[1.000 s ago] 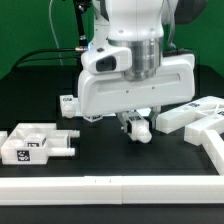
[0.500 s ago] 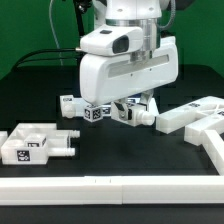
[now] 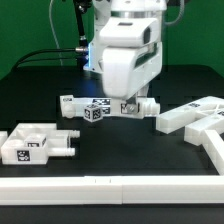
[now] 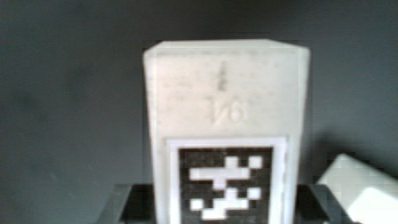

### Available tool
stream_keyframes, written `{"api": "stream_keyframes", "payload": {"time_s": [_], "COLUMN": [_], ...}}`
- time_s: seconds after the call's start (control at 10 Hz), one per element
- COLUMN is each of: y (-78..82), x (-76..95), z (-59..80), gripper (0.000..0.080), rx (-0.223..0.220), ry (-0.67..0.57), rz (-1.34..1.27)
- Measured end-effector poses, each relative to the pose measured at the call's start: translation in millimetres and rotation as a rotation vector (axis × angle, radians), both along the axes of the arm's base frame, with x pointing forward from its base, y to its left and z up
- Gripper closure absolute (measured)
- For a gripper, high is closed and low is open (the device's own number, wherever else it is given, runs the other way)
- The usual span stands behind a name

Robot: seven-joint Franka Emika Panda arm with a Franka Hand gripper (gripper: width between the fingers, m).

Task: Assemble chair

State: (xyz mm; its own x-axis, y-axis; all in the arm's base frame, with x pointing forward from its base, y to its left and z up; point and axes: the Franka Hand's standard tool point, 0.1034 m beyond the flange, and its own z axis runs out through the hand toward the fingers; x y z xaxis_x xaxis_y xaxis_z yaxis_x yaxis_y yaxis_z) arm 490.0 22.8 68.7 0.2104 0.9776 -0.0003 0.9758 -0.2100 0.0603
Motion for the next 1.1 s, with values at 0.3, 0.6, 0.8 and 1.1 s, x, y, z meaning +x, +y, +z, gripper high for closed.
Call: {"api": "stream_keyframes", "payload": {"time_s": [0.3,0.6,0.8,1.1], "y": [-4.0,-5.7,-10.0,-16.8], "x": [-2.1,-8.7,-35.6,-39.0], "z": [-2.2,-5.4,-9.9,-11.5], "gripper": [0.0515,0.0515,0.0515,0.0515], "rx": [-0.015,-0.049,-0.072,-0.088], "ry": [0.001,0.003,0.044,0.058], "rz": [0.157,0.44,0.67,0.823]}}
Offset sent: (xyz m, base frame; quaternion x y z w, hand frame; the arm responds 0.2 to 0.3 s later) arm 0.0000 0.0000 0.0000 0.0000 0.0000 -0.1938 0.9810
